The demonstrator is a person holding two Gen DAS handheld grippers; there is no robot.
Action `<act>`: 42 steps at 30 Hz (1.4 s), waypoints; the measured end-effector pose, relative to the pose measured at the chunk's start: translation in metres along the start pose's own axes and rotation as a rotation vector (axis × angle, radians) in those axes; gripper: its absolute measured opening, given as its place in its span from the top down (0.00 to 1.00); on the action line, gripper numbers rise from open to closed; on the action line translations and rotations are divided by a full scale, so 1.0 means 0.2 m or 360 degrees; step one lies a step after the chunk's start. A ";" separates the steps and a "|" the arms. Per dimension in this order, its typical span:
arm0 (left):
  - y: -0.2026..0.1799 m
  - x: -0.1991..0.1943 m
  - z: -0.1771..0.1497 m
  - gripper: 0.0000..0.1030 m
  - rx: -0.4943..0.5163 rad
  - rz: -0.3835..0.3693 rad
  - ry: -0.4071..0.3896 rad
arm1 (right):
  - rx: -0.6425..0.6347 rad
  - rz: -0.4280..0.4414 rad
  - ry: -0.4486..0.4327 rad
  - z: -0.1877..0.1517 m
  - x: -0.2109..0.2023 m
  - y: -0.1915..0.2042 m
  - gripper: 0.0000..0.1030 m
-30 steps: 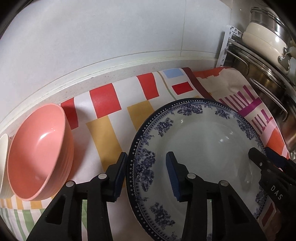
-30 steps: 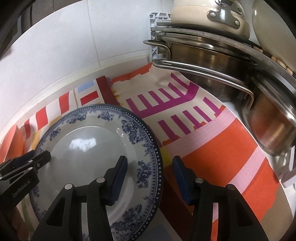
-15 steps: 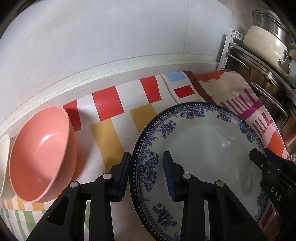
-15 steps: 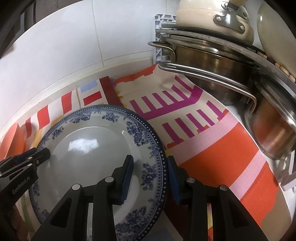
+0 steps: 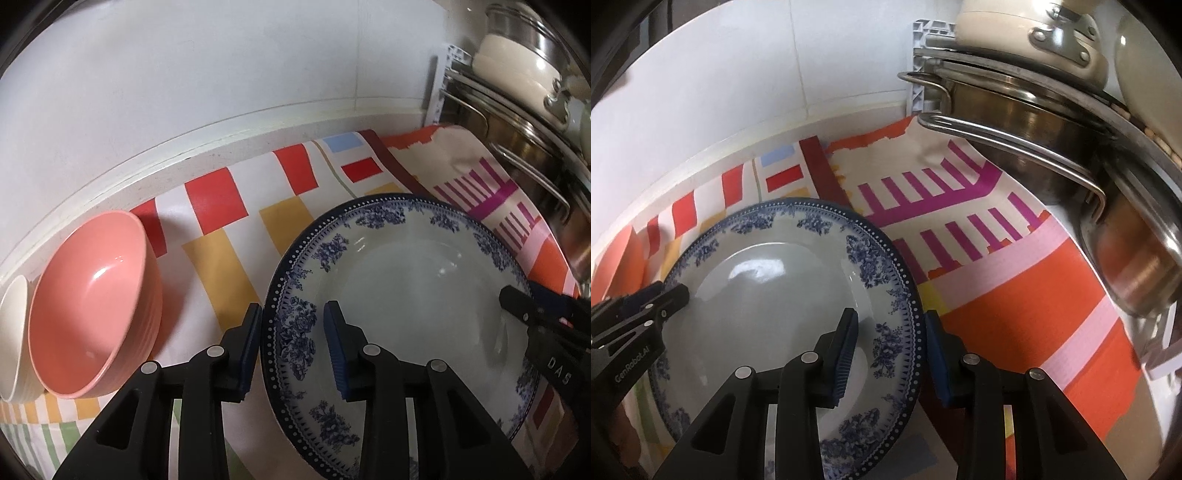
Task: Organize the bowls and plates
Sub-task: 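Lift the small plate with both grippers and carry it toward the plate stack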
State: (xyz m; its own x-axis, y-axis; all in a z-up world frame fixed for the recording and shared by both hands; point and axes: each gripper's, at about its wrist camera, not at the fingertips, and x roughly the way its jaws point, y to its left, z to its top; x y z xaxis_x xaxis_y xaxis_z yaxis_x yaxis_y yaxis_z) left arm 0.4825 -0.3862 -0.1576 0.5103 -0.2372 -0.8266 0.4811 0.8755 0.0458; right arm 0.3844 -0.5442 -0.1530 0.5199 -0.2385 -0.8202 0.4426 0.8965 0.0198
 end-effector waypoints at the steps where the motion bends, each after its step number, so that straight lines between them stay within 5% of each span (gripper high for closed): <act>1: 0.00 0.00 0.00 0.66 0.0021 -0.0005 0.0009 | -0.0009 0.0002 0.0016 0.00 0.00 0.00 0.64; 7: -0.01 0.00 0.02 0.66 0.0053 -0.0015 0.0050 | -0.0092 -0.0004 0.0119 0.04 0.02 0.01 0.64; 19: 0.00 -0.14 -0.03 0.66 0.0068 -0.0015 0.0016 | -0.0061 -0.0026 0.0088 -0.02 -0.11 0.02 0.64; 42: 0.26 -0.78 -0.29 0.66 -0.0075 0.0057 -0.0126 | -0.0159 0.0014 -0.0062 -0.17 -0.71 0.24 0.64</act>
State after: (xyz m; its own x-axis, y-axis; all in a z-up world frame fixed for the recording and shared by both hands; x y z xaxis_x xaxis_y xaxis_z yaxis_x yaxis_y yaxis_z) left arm 0.3861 -0.2796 -0.0582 0.5825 -0.2361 -0.7778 0.4283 0.9024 0.0468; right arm 0.3066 -0.4545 -0.0541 0.5522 -0.2433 -0.7974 0.3641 0.9308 -0.0318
